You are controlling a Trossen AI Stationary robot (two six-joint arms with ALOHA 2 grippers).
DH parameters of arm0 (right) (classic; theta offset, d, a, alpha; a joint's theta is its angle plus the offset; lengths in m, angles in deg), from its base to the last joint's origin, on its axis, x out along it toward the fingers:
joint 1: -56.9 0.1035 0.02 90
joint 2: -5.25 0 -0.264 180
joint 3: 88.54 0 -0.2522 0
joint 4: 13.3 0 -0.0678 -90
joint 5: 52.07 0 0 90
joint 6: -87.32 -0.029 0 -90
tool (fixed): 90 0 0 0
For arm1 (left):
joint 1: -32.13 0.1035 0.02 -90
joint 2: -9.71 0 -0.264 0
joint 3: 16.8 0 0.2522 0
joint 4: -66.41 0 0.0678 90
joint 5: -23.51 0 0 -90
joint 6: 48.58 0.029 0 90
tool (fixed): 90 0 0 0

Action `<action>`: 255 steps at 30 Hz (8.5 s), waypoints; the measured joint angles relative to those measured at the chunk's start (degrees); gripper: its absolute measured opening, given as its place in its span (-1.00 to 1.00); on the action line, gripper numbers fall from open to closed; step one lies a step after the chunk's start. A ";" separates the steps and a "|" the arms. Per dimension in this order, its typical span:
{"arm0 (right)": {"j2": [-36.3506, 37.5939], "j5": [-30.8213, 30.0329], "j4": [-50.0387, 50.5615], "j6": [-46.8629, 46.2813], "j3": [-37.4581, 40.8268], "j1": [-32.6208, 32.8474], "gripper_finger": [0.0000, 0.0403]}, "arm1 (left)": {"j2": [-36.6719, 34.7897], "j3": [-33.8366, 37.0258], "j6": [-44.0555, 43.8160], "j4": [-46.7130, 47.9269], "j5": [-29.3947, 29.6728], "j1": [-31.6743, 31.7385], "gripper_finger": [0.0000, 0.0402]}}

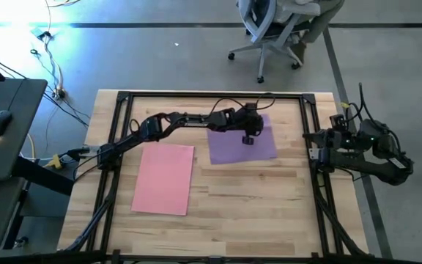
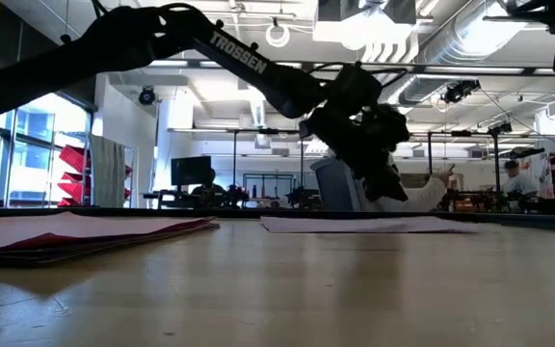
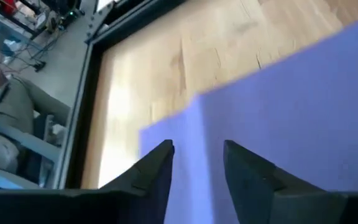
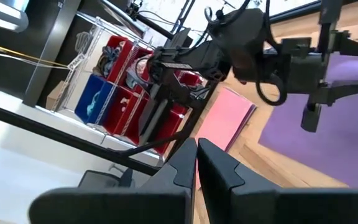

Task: Organize paper
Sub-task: Move the violet paper from left middle to top right table, then move the pink paper form middle left to right middle table

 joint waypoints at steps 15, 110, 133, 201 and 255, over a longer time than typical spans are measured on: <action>0.02 -2.99 0.67 3.02 0.04 -0.01 -1.00 | 3.74 -8.22 -22.00 31.45 5.06 -5.18 -0.78; -75.53 18.47 -43.35 23.05 -15.90 2.46 -0.64 | -60.36 40.79 -115.53 74.42 5.37 -36.76 -0.78; -134.69 17.37 4.33 34.88 -79.14 0.66 -0.26 | -73.20 93.55 -110.25 17.15 1.27 -40.20 -0.79; -128.69 0.94 16.20 44.49 -79.43 11.75 -1.00 | -72.26 71.26 -92.57 50.76 17.25 -39.48 -1.00; -144.37 -4.48 15.99 51.35 -97.91 17.07 -1.00 | -72.50 83.98 -120.78 28.66 -0.16 -48.36 -1.00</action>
